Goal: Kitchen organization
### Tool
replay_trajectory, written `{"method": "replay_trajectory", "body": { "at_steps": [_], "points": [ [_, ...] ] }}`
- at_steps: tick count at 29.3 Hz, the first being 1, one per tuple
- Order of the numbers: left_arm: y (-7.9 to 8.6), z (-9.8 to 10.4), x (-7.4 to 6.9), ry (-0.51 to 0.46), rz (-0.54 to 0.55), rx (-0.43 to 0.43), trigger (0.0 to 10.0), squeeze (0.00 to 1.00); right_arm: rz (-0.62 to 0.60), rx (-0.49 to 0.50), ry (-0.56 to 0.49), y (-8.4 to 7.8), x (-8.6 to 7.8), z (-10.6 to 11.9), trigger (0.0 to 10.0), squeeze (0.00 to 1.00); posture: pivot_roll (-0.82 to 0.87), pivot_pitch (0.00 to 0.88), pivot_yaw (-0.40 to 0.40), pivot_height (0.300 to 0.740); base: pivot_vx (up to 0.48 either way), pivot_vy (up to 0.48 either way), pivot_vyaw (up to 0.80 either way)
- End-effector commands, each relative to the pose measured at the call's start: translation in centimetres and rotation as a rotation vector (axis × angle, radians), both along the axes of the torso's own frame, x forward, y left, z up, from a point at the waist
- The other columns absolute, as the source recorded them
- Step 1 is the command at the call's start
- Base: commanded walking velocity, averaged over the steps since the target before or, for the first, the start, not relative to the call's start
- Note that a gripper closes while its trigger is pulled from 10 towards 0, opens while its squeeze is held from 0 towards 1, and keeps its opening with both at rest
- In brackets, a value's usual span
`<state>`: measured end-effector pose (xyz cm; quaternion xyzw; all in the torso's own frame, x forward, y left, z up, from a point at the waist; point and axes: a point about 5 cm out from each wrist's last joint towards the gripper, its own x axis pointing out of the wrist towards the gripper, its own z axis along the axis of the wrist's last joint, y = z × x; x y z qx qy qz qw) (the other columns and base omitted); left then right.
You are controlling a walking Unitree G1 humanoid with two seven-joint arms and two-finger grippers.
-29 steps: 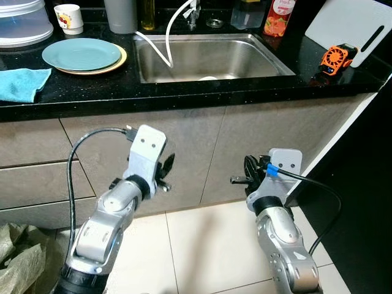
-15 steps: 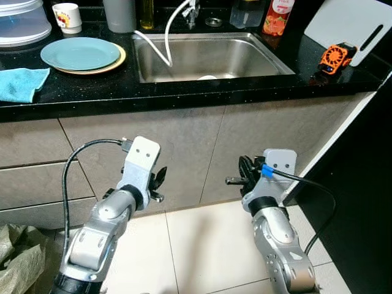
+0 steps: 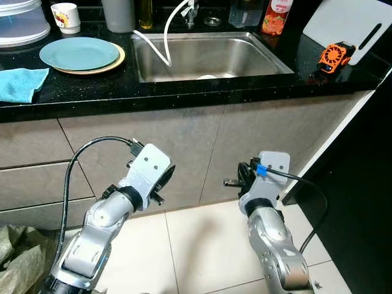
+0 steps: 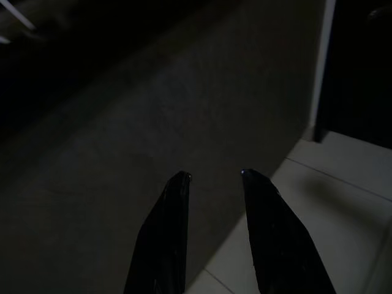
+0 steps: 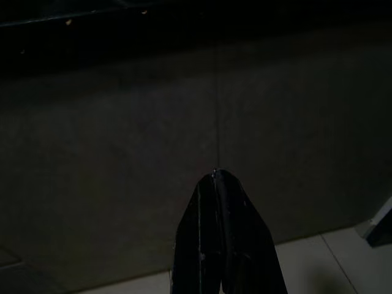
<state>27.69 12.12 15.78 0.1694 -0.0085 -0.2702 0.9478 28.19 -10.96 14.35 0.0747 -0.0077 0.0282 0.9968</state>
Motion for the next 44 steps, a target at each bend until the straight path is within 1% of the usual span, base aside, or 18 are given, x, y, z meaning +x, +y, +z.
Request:
{"method": "replay_trajectory", "body": {
  "at_steps": [1, 8, 9, 13, 19, 22, 23, 24, 26, 27, 29, 31, 32, 33, 34, 36, 40, 44],
  "points": [
    [-0.4, -0.6, 0.2, 0.045, -0.016, -0.061, 10.0, 0.00, 0.046, -0.003, 0.033, 1.4, 0.2, -0.6, 10.0, 0.00, 0.20, 0.076, -0.071, 0.740, 0.000, 0.000, 0.00],
    [-0.5, -0.5, 0.3, 0.033, -0.027, -0.071, 10.0, 0.00, 0.048, -0.048, 0.027, 1.8, 0.7, -0.6, 10.0, 0.00, 0.20, 0.073, -0.074, 0.740, 0.000, 0.000, 0.00],
    [-0.4, -0.6, 0.4, 0.026, -0.027, -0.075, 10.0, 0.00, -0.007, -0.097, 0.040, 1.2, 1.0, -0.9, 10.0, 0.00, 0.20, 0.071, -0.073, 0.740, 0.000, 0.000, 0.00],
    [-0.1, -0.6, 0.6, 0.033, -0.018, -0.091, 10.0, 0.00, -0.068, -0.147, 0.037, 0.5, 1.1, -0.9, 10.0, 0.00, 0.20, 0.069, -0.066, 0.740, 0.000, 0.000, 0.00],
    [0.1, -0.8, 0.9, 0.049, -0.001, -0.109, 10.0, 0.00, -0.045, -0.098, 0.038, 0.9, 1.2, -1.1, 10.0, 0.00, 0.21, 0.060, -0.061, 0.740, 0.000, 0.000, 0.00],
    [1.2, -0.6, 1.6, 0.020, 0.111, -0.147, 10.0, 0.00, 0.005, -0.085, 0.001, 1.5, 1.2, -0.7, 10.0, 0.00, 0.21, 0.056, -0.061, 0.740, 0.000, 0.000, 0.00],
    [1.2, -0.6, 1.6, 0.020, 0.111, -0.147, 10.0, 0.00, 0.005, -0.085, 0.001, 1.5, 1.2, -0.7, 10.0, 0.00, 0.21, 0.056, -0.061, 0.740, 0.000, 0.000, 0.00],
    [1.6, -0.7, 1.8, 0.021, 0.145, -0.158, 10.0, 0.00, 0.010, -0.086, -0.004, 1.6, 1.1, -0.7, 10.0, 0.00, 0.21, 0.057, -0.060, 0.740, 0.000, 0.000, 0.00],
    [2.1, -0.3, 1.9, -0.026, 0.207, -0.141, 10.0, 0.00, 0.007, -0.089, -0.002, 1.6, 1.1, -0.7, 10.0, 0.00, 0.22, 0.053, -0.065, 0.740, 0.000, 0.000, 0.00],
    [2.1, -0.3, 1.9, -0.026, 0.207, -0.141, 10.0, 0.00, 0.007, -0.089, -0.002, 1.6, 1.1, -0.7, 10.0, 0.00, 0.22, 0.053, -0.065, 0.740, 0.000, 0.000, 0.00],
    [2.5, -0.2, 1.7, -0.054, 0.257, -0.133, 10.0, 0.00, 0.006, -0.087, 0.001, 1.7, 1.0, -0.9, 10.0, 0.00, 0.21, 0.052, -0.067, 0.740, 0.000, 0.000, 0.00],
    [2.4, -0.2, 1.7, -0.056, 0.245, -0.125, 10.0, 0.00, 0.013, -0.084, 0.001, 1.7, 1.0, -0.9, 10.0, 0.00, 0.22, 0.048, -0.075, 0.740, 0.000, 0.000, 0.00],
    [2.2, -0.5, 1.7, -0.023, 0.221, -0.140, 10.0, 0.00, 0.023, -0.088, -0.001, 1.7, 1.0, -0.9, 10.0, 0.00, 0.22, 0.050, -0.076, 0.740, 0.000, 0.000, 0.00],
    [2.2, -0.5, 1.7, -0.023, 0.221, -0.140, 10.0, 0.00, 0.023, -0.088, -0.001, 1.7, 1.0, -0.9, 10.0, 0.00, 0.22, 0.050, -0.076, 0.740, 0.000, 0.000, 0.00],
    [1.9, -0.8, 1.7, 0.006, 0.186, -0.154, 10.0, 0.00, 0.035, -0.094, 0.002, 1.8, 1.0, -1.0, 10.0, 0.00, 0.22, 0.045, -0.078, 0.740, 0.000, 0.000, 0.00],
    [1.7, -0.8, 1.8, 0.011, 0.173, -0.154, 10.0, 0.00, 0.040, -0.098, 0.003, 1.9, 1.0, -1.1, 10.0, 0.00, 0.22, 0.045, -0.078, 0.740, 0.000, 0.000, 0.00],
    [1.6, -0.9, 1.8, 0.027, 0.170, -0.172, 10.0, 0.00, 0.037, -0.082, 0.012, 1.9, 0.9, -1.3, 10.0, 0.00, 0.22, 0.047, -0.075, 0.740, 0.000, 0.000, 0.00],
    [1.6, -1.0, 1.8, 0.025, 0.179, -0.174, 10.0, 0.00, 0.039, -0.096, 0.005, 1.9, 0.9, -1.2, 10.0, 0.00, 0.23, 0.058, -0.070, 0.740, 0.000, 0.000, 0.00]
  ]
}}
